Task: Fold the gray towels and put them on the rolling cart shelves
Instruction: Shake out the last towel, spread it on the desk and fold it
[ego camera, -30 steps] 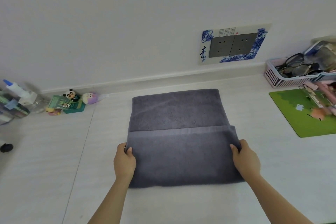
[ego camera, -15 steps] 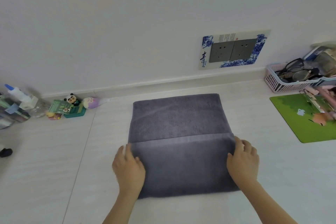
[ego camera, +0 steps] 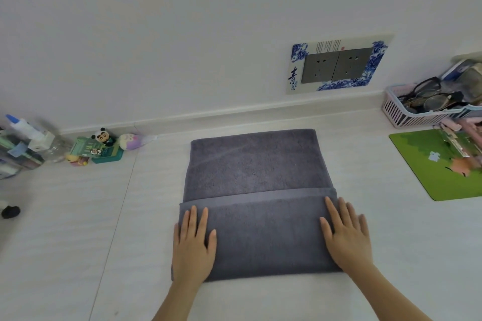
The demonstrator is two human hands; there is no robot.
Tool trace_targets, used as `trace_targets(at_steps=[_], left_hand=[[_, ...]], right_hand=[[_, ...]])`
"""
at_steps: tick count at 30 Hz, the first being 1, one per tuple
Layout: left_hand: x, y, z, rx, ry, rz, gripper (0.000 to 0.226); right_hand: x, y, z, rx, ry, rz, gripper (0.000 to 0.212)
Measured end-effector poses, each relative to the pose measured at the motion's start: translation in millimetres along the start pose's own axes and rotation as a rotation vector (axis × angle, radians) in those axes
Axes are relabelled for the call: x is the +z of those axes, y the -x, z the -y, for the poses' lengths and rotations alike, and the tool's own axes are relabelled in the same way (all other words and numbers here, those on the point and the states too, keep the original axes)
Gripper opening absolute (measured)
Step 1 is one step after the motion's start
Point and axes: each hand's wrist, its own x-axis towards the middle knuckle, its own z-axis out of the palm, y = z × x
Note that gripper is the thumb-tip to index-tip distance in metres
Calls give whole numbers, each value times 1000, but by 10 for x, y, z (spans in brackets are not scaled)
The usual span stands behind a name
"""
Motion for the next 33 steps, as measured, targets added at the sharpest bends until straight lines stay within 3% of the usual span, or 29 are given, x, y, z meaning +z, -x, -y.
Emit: trace_targets(at_steps=[2,6,10,12,15,18,23,26,29,33], left_hand=[[-19,31,85,-11,48,20,66],[-201,247,94,176,73,47,60],[-178,620,220,215,228,-22,55],[-130,662,329,238,275,-21,52],[-138,625,406,191,397,-48,31],[-179,556,334,84,499,-37,32],[-300,575,207,44,406,-35,17],[-426,661,182,54,285,29,12],[-586,764,192,99,191,116,11],[-836,919,163,108,74,394,16]], right_hand=[[-27,-7,-87,28,28,43,55],[-202,110,-46,-55,31,-35,75],[-169,438,-49,-327,-90,-150,61],[-141,522,-60,-368,-149,-82,46],[-77,614,-120,-386,-146,-29,37],[-28,652,-89,-375,-182,-98,36],[8,695,60,-237,-302,-173,19],[-81,766,81,-213,-247,-112,8],[-193,883,64,-254,-171,37,15],[-427,1037,63,-247,-84,275,11]])
